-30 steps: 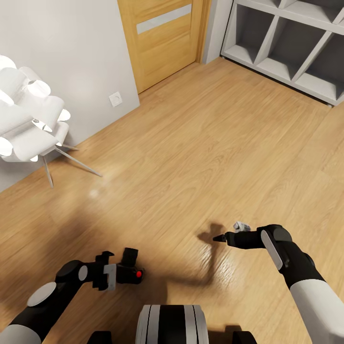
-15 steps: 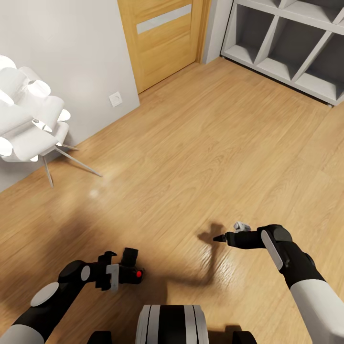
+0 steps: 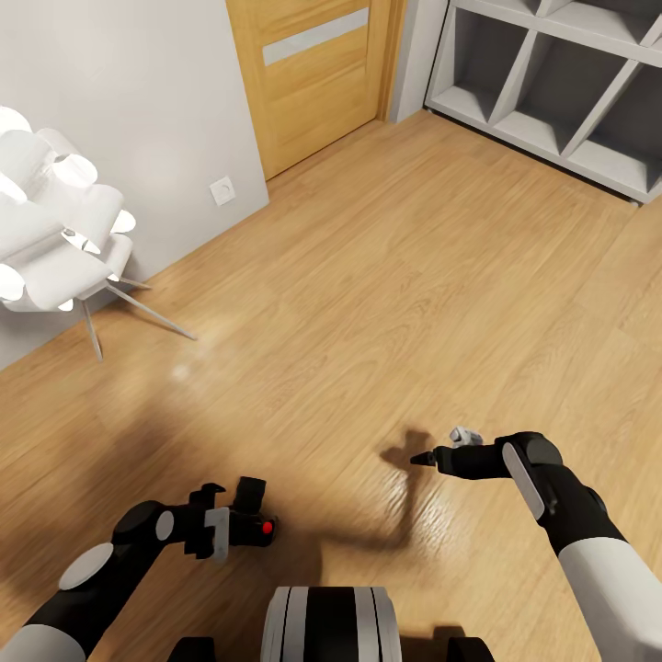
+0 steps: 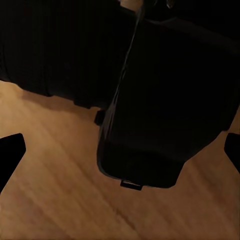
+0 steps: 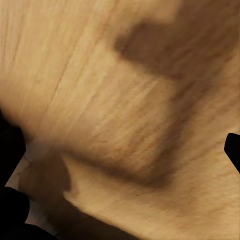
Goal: Attach the digital camera to the camera tripod in the bedroom.
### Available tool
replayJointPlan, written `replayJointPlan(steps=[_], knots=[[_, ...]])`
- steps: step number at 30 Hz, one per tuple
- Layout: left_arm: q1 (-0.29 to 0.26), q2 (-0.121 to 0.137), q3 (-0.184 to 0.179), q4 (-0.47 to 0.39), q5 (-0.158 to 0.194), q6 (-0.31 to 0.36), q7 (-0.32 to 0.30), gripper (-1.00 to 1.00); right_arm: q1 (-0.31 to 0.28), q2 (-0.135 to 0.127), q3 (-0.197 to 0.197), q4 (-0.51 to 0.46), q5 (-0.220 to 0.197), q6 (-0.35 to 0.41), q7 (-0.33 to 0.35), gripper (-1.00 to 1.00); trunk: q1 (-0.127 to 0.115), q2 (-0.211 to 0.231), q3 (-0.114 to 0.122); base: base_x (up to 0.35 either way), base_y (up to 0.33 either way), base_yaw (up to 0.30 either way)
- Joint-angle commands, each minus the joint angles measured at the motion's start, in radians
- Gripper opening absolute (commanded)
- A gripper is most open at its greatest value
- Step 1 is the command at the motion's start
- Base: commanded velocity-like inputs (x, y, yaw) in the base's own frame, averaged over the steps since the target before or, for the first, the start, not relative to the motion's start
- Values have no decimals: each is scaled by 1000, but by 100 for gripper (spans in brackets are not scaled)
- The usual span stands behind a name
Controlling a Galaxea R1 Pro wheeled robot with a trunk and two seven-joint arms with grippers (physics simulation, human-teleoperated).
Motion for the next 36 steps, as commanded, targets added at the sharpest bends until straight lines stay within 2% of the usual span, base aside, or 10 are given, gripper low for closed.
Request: replayJointPlan(steps=[1, 13, 36], knots=[[0, 0, -3, -1, -3, 3, -3, 100, 0, -1, 2, -1, -1, 3, 1, 100, 0, 0, -1, 0, 0, 0], [0, -38, -3, 47, -14, 1, -2, 100, 0, -1, 2, -1, -3, 3, 1, 100, 0, 0, -1, 0, 0, 0], [0, -39, -3, 58, -14, 0, -2, 100, 0, -1, 2, -1, -3, 4, 1, 100, 0, 0, -1, 0, 0, 0]])
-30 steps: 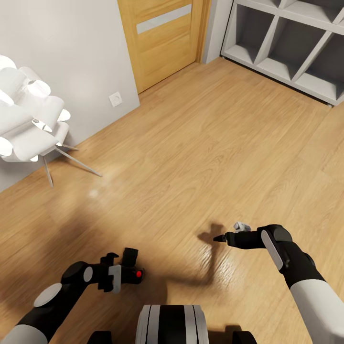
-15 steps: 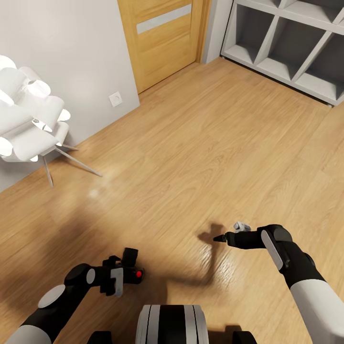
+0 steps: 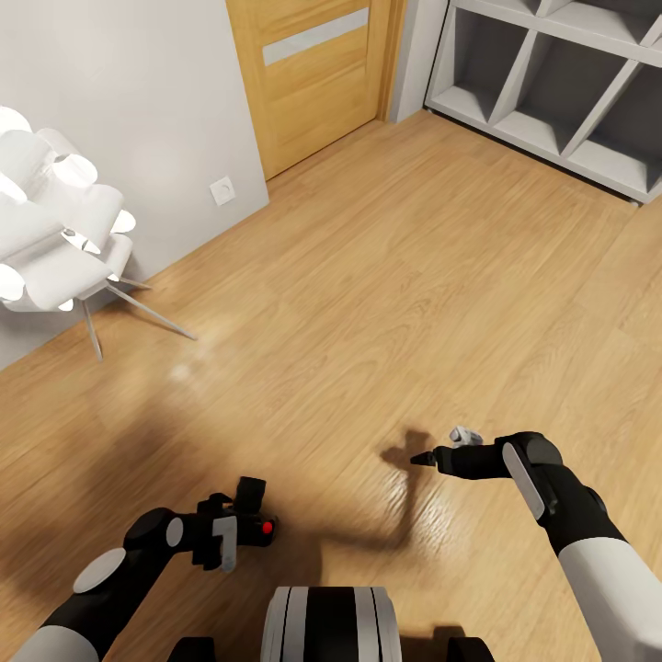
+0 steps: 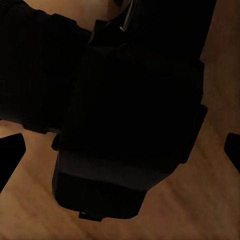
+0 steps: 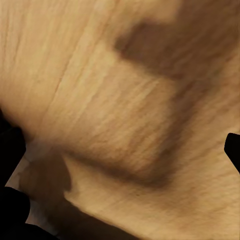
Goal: Attach the digital camera to the camera tripod in the bedroom.
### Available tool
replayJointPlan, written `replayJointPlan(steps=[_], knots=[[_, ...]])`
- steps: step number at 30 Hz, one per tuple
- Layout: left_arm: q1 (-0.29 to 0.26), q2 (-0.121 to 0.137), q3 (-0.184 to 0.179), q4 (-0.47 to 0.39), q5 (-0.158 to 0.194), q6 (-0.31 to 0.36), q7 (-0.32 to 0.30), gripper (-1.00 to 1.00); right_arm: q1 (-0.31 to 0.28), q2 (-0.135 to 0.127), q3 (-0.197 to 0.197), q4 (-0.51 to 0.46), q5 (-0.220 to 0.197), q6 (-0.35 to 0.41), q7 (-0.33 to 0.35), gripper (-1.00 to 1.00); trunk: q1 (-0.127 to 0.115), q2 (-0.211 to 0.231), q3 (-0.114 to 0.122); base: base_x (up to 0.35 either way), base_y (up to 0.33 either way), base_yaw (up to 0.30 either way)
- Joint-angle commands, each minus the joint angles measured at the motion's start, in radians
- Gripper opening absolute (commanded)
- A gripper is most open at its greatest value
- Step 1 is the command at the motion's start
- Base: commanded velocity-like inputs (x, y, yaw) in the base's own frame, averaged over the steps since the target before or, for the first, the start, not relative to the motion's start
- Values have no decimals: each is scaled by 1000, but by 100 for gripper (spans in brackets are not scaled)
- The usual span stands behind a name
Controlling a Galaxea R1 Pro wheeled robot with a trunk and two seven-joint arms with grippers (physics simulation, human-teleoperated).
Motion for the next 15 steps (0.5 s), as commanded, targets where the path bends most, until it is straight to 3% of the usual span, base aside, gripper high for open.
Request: replayJointPlan(steps=[1, 15], knots=[[0, 1, -3, -2, -3, 3, -3, 100, 0, -1, 2, -1, -1, 3, 1, 100, 0, 0, -1, 0, 0, 0], [0, 0, -2, 7, -3, 5, 11, 100, 0, -1, 1, -1, -1, 3, 1, 100, 0, 0, -1, 0, 0, 0]])
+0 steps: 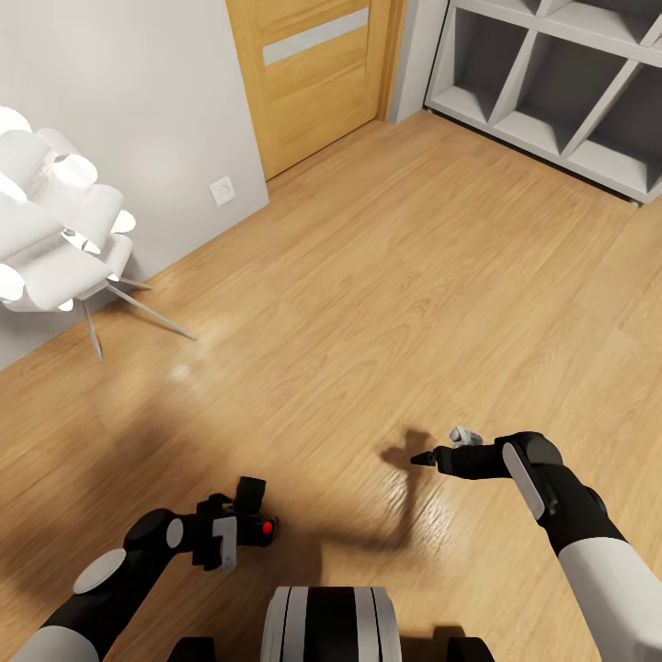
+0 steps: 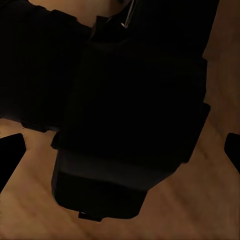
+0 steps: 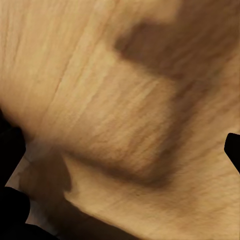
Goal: Attach the digital camera to the camera tripod in the bedroom.
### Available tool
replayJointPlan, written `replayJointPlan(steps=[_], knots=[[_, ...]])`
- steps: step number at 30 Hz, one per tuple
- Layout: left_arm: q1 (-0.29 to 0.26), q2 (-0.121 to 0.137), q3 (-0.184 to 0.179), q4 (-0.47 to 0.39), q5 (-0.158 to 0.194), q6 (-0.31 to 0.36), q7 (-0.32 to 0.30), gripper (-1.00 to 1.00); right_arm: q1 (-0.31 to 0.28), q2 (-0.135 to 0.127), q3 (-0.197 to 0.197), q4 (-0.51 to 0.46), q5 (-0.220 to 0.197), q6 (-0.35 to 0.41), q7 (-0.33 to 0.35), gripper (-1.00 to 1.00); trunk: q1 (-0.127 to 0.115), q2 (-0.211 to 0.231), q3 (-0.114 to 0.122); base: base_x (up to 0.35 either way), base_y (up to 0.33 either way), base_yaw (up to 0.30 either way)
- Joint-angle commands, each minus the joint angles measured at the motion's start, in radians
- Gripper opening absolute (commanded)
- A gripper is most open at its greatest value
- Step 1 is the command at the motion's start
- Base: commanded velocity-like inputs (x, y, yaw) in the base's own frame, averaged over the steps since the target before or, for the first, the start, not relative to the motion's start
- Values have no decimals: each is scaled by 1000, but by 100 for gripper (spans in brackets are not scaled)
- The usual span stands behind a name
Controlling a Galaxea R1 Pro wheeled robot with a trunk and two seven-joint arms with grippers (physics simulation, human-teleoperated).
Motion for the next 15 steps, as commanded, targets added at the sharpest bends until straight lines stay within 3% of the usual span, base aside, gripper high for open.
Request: replayJointPlan(steps=[1, 15], knots=[[0, 1, -3, -1, -3, 4, 2, 100, 0, -1, 2, -1, -1, 3, 1, 100, 0, 0, -1, 0, 0, 0], [0, 1, -3, 41, -5, 5, 49, 100, 0, -1, 2, -1, -1, 3, 1, 100, 0, 0, -1, 0, 0, 0]])
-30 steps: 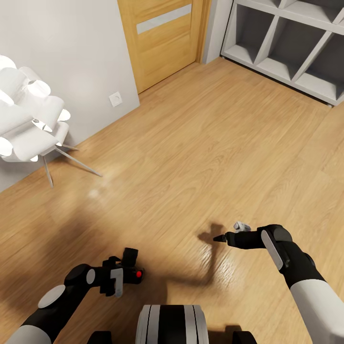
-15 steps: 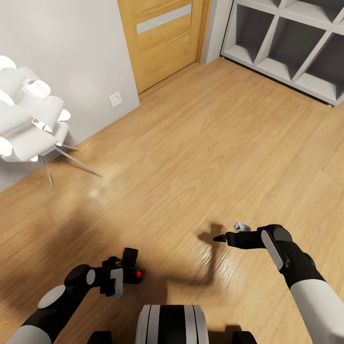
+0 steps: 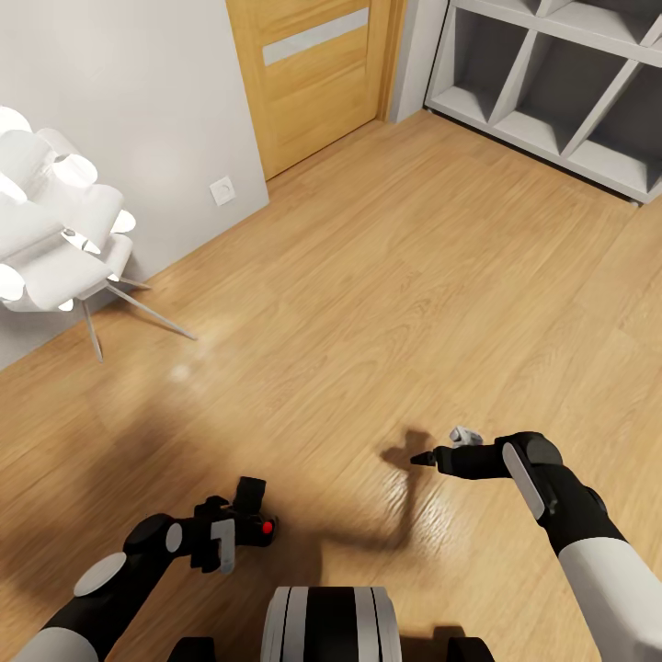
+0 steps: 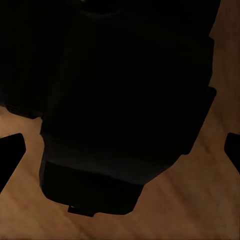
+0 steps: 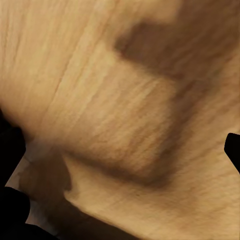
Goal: Attach the digital camera to the camera tripod in the bedroom.
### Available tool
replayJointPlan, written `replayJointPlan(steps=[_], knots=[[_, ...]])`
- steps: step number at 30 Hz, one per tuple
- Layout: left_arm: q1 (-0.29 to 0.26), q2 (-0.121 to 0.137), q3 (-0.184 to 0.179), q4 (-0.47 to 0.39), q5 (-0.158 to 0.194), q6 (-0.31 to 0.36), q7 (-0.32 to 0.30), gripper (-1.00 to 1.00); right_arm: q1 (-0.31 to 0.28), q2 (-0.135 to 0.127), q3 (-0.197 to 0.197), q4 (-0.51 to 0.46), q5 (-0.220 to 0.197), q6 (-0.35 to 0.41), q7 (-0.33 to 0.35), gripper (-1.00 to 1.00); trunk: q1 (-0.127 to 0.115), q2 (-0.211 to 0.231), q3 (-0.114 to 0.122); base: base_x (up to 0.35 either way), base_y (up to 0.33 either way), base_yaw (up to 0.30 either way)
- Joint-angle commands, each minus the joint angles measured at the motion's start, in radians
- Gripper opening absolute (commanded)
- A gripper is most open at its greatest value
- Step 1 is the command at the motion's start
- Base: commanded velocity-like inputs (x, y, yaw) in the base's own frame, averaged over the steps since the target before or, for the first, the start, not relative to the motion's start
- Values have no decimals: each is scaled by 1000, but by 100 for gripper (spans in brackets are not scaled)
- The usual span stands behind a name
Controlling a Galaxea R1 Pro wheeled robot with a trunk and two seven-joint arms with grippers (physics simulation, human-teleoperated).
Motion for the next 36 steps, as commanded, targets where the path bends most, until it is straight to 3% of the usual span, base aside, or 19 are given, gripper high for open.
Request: replayJointPlan(steps=[1, 8, 9, 33, 34, 36], knots=[[0, 1, -3, -2, -4, 3, -3, 100, 0, -1, 2, -1, -1, 3, 1, 100, 0, 0, -1, 0, 0, 0], [0, 0, -3, -1, -4, 4, 3, 100, 0, -1, 2, -1, -1, 4, 1, 100, 0, 0, -1, 0, 0, 0], [0, 0, -3, -1, -4, 4, 4, -100, 0, -1, 2, -1, -1, 4, 1, 100, 0, 0, -1, 0, 0, 0], [0, 1, -2, -24, -1, 1, 42, -100, 0, -1, 1, -1, -1, 5, 1, 100, 0, 0, -1, 0, 0, 0], [0, 2, -1, -165, 4, 3, 24, -100, 0, -1, 2, -1, -1, 4, 1, 100, 0, 0, -1, 0, 0, 0], [0, 2, -2, -248, 7, 6, 11, -100, 0, -1, 2, -1, -1, 4, 1, 100, 0, 0, -1, 0, 0, 0]])
